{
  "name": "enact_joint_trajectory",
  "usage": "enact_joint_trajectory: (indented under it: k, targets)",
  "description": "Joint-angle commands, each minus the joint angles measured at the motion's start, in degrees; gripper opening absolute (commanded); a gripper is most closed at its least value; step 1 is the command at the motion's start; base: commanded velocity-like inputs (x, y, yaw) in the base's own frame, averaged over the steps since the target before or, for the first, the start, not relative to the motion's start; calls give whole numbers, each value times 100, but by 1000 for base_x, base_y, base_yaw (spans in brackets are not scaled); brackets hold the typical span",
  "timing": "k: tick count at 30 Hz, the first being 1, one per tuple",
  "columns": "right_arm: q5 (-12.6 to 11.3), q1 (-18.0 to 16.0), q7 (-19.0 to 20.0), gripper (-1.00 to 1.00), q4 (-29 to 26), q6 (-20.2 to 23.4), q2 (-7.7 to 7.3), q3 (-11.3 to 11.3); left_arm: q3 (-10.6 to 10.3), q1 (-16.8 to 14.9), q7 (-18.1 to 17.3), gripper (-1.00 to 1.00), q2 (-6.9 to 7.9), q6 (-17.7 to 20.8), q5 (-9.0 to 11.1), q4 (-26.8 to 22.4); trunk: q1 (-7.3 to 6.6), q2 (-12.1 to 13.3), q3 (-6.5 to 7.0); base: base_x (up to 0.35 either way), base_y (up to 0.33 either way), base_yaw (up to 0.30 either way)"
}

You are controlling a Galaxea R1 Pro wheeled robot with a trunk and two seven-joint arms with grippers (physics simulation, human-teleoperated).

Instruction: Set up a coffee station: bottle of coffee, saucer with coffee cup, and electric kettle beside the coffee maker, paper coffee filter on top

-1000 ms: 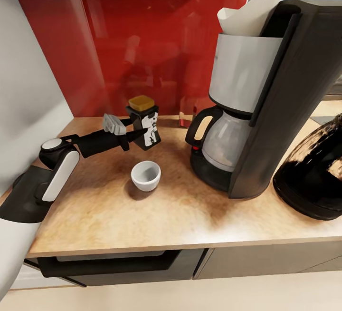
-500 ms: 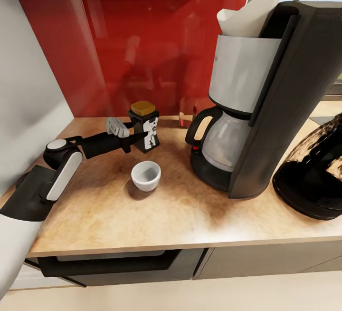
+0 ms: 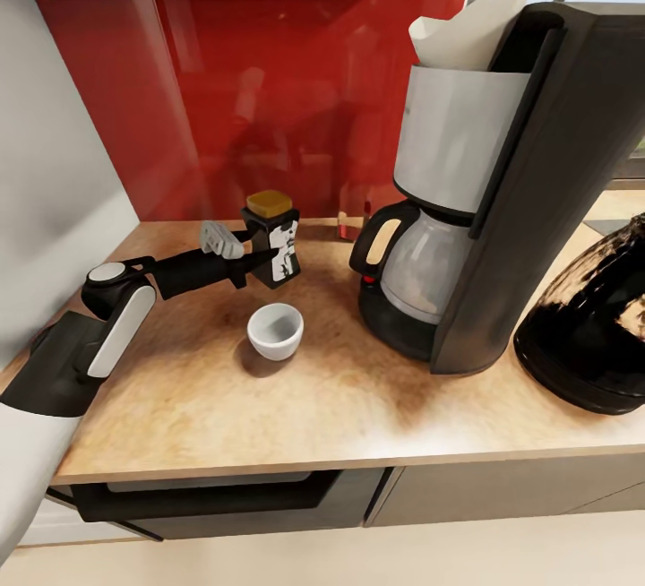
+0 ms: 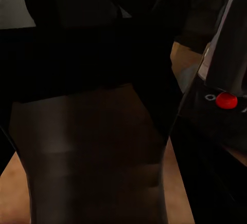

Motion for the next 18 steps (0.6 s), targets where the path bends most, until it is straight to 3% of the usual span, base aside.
enact_joint_trajectory:
  k: [1, 18]
  targets:
    - [55, -1, 27, 100, -8, -20, 5, -48, 3, 41, 9, -100, -379, 42, 51, -3, 54, -1, -6, 0, 0, 0]
    - [53, -1, 27, 100, -8, -20, 5, -54, 15, 40, 17, -100, -378, 41, 49, -22, 54, -1, -6, -112, 0, 0]
